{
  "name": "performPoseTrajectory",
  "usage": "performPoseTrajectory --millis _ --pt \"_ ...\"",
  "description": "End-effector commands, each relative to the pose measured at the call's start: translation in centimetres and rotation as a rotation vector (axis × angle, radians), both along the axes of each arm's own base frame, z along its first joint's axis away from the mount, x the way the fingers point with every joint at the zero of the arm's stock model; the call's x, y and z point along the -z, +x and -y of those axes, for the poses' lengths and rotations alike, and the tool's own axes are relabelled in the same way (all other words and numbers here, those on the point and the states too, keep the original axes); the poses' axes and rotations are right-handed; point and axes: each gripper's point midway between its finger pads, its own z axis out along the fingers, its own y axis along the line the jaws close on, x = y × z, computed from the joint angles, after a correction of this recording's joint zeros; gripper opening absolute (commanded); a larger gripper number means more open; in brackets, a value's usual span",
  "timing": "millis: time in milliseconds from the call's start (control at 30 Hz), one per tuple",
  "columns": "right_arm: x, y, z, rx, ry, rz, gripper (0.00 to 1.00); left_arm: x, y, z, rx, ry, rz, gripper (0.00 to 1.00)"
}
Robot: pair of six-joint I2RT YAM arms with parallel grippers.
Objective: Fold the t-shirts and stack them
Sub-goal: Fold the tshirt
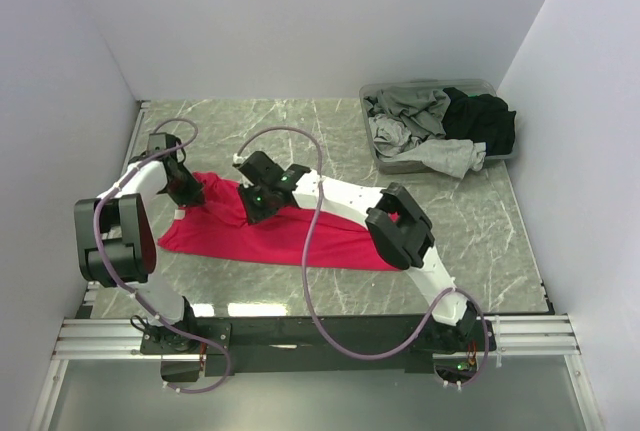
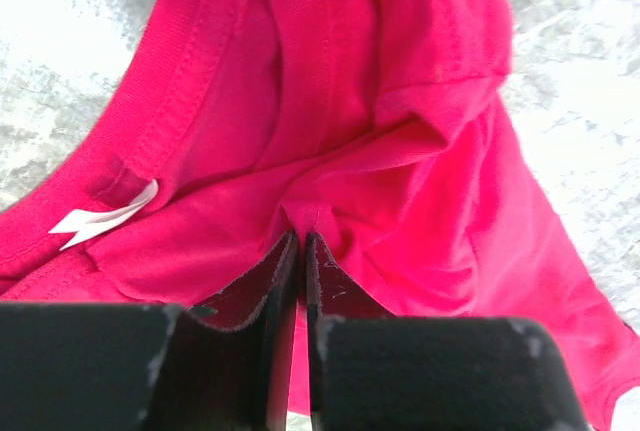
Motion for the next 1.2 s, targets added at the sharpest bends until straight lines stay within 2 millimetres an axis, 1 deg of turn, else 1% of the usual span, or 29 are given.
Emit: performPoseTrajectory --millis 0,133,167,233,267,300,367,467,700,800,933,967,1033,1133,1167 --pt "-2.7 -0.8 -3.8 -0.049 0.118 0.033 0.29 -1.5 0.1 -0.1 0.028 -0.002 0.059 0.14" --pt "-2.1 -1.3 -5.0 -0.065 0.122 0.044 0.32 -1.5 -0.1 -0.1 0.027 -0.009 0.062 0.15" --pt "-1.1 -1.3 -5.0 -0.063 0.102 0.041 0.32 -1.5 -0.1 -0.1 0.025 -0.012 0.064 0.16" --pt "-0.9 -1.0 -5.4 -0.057 0.091 0.063 0.33 -1.5 -0.3 0.1 0.029 -0.020 0.063 0.16" --pt "0.1 -0.9 -5.3 -0.052 0.069 0.061 0.34 -1.5 -0.3 0.1 0.028 -0.022 0.064 0.16" --pt "0.1 -0.6 -5.4 -0.047 0.068 0.071 0.35 -1.5 -0.4 0.2 0.029 -0.025 0.066 0.16" --pt "0.9 0.0 -5.2 -0.022 0.043 0.091 0.36 -1.5 -0.4 0.3 0.029 -0.028 0.066 0.16" --pt "1.3 0.8 -5.0 0.006 0.021 0.121 0.39 -1.6 -0.6 0.3 0.028 -0.030 0.069 0.16" --pt "1.2 1.2 -4.8 0.027 0.022 0.142 0.40 -1.5 -1.1 0.4 0.027 -0.035 0.068 0.16" --pt "1.0 1.4 -5.1 0.023 0.030 0.150 0.40 -1.5 -1.3 0.4 0.027 -0.031 0.065 0.17" --pt "1.5 1.5 -5.4 0.021 0.021 0.146 0.40 -1.6 -1.5 0.3 0.026 -0.026 0.064 0.17" --pt "1.6 1.9 -5.4 0.033 0.015 0.159 0.40 -1.6 -1.6 0.3 0.028 -0.025 0.063 0.17" --pt "1.8 2.0 -5.4 0.037 0.009 0.159 0.40 -1.6 -1.6 0.3 0.026 -0.023 0.062 0.17" --pt "1.4 2.2 -5.5 0.038 0.018 0.168 0.39 -1.5 -1.8 0.3 0.026 -0.020 0.057 0.17" --pt "1.6 2.1 -5.6 0.033 0.018 0.166 0.39 -1.6 -1.8 0.3 0.028 -0.020 0.059 0.17"
